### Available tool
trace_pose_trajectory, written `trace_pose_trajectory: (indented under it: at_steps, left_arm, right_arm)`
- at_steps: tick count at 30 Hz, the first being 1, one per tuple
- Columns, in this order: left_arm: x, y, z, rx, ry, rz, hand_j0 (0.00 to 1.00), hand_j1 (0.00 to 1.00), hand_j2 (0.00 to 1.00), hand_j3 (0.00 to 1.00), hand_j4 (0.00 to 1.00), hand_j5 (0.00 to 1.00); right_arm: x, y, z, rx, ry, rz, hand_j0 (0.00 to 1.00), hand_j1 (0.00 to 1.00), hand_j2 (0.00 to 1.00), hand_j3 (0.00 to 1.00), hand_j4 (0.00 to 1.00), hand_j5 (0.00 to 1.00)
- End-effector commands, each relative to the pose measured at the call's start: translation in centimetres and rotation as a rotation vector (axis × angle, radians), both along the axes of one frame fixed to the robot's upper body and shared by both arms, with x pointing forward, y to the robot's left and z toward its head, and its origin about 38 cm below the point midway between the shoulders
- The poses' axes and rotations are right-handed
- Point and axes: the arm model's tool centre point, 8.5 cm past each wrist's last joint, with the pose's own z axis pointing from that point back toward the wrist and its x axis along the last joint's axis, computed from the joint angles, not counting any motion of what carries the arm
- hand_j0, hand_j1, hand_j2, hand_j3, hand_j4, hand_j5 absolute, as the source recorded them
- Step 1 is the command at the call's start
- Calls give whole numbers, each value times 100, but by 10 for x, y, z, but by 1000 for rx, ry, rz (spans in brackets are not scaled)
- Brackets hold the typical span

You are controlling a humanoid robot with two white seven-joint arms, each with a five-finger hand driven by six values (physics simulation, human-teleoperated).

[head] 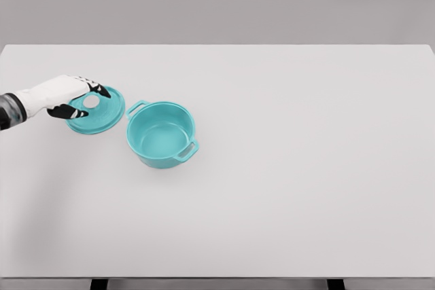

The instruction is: Cover the pot with left arm

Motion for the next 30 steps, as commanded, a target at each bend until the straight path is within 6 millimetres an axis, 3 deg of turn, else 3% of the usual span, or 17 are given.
trace_pose_trajectory:
  at_steps: [1,4,18,21,30]
  left_arm:
    - [0,0,-1,-5,3,4,65,65,65,65,65,65]
    - [0,0,-1,-6,1,4,61,61,61,61,61,61]
    - [-1,3,-4,-7,10,13,62,62,62,62,62,62]
    - [-1,3,-4,-9,10,13,55,55,55,55,55,55]
    - [-1,3,-3,-10,9,12,48,48,48,48,48,48]
  right_arm:
    - [0,0,0,0,0,0,100,100,100,100,100,100]
    - [0,0,0,1,1,0,100,100,100,100,100,100]
    - [0,0,0,1,1,0,100,100,100,100,100,100]
    - [0,0,0,1,1,0,100,100,100,100,100,100]
    - [0,0,0,1,1,0,100,100,100,100,100,100]
